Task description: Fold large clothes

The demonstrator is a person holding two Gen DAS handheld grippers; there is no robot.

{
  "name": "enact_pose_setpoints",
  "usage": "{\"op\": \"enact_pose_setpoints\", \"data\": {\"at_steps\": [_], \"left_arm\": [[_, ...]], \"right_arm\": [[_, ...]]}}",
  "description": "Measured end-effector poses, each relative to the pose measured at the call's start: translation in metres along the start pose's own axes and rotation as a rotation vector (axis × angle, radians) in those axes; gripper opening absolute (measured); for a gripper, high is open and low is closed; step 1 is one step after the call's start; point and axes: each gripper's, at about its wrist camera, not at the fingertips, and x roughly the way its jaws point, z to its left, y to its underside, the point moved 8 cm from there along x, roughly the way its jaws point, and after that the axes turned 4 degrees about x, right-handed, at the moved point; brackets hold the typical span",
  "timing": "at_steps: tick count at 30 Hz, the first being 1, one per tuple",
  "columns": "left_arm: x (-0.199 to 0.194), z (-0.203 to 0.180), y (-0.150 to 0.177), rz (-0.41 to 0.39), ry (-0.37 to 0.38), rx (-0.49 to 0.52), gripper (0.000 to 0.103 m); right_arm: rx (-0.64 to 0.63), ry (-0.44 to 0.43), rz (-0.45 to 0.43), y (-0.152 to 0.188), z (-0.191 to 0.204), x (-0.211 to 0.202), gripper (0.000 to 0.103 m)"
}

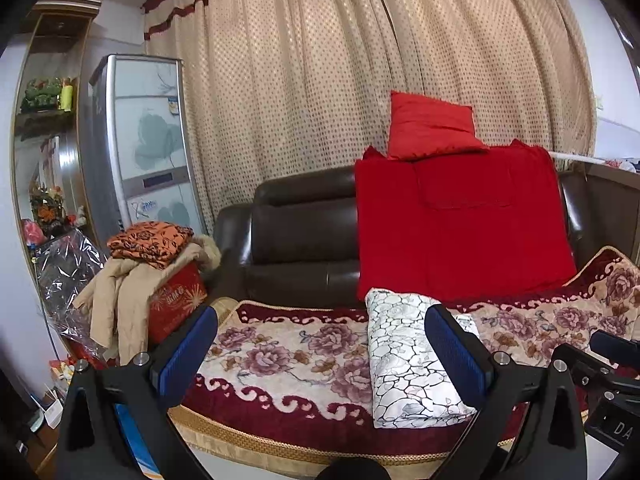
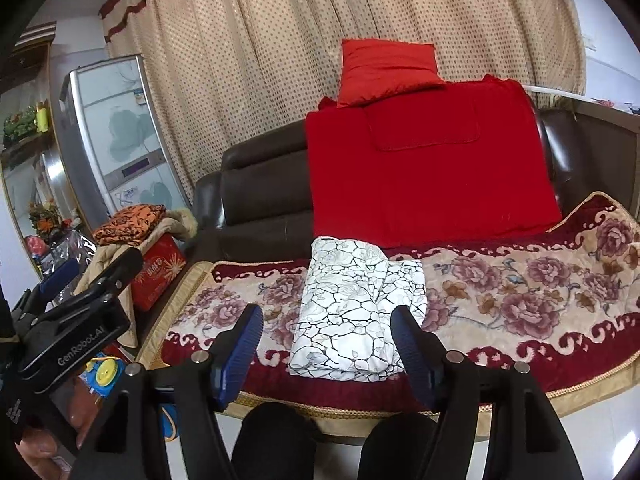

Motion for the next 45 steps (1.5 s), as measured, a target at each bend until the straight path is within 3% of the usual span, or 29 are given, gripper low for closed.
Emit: {"op": "enact_pose_setpoints", "data": {"at_steps": [15,45], "left_arm": [[-0.029,0.013,-0.012,-0.057,-0.022,-0.019,0.103],[-0.053,0.031,-0.009,-0.067,-0.039,-0.03,0.103]], "right_arm": [[-0.01,0.012,-0.062,-0.009,0.006,-0.035,0.074],[-0.062,0.092,-0.124,-0.004,0.026,-0.063,0.077]]}}
